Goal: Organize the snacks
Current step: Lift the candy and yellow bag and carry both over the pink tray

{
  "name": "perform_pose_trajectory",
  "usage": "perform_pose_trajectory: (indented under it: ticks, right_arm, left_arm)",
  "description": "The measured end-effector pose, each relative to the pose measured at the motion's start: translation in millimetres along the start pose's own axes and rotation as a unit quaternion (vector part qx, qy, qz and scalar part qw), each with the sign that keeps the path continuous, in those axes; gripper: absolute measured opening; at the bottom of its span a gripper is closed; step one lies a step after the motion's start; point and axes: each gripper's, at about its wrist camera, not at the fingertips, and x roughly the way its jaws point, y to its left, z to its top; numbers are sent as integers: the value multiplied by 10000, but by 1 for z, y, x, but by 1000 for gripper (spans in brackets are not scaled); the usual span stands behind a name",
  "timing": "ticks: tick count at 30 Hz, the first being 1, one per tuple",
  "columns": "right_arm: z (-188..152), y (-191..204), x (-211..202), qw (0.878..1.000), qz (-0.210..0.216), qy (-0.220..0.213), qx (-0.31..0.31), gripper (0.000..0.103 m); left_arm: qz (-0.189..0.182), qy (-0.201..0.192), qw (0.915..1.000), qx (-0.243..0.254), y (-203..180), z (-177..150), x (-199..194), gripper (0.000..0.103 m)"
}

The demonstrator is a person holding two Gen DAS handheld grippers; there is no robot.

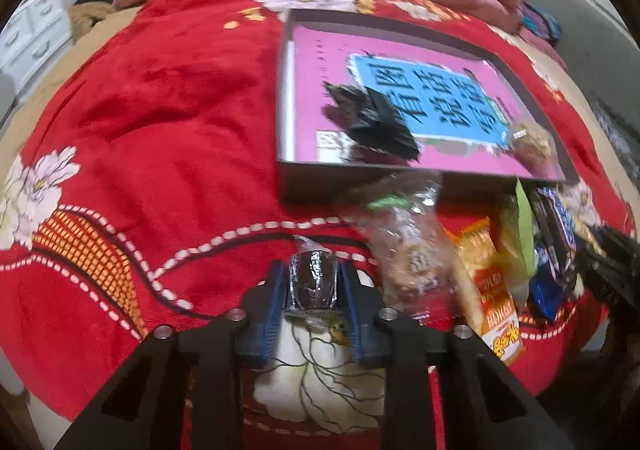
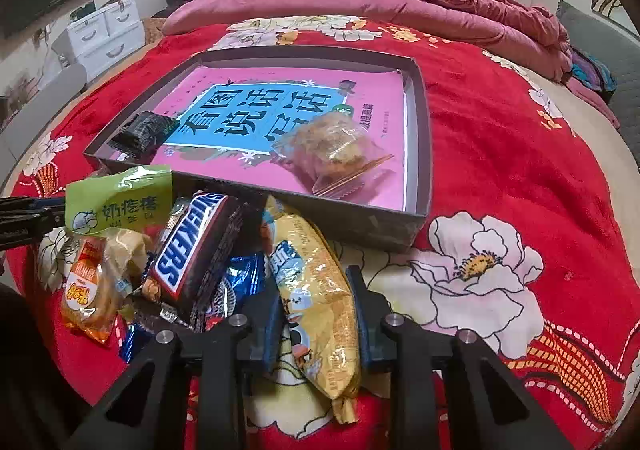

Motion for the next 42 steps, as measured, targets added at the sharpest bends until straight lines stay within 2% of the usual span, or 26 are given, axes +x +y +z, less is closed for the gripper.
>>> perform_pose_trajectory:
  ticks: [9,25,42]
  right_arm:
    - [-6,-16,-26,9940,758,-315,725,26]
    - [8,-8,-49,9884,983,-933,679,26]
    - [24,-5,-46,9865,1003,-1098,685,26]
  left_arm:
    - [-262,-202,9994,-128,7,-1,-13,27]
    - [-620,-888,9936,-331,6,7,-48,27]
    - [-743,-1048,9908,-422,-5,30,-34,27]
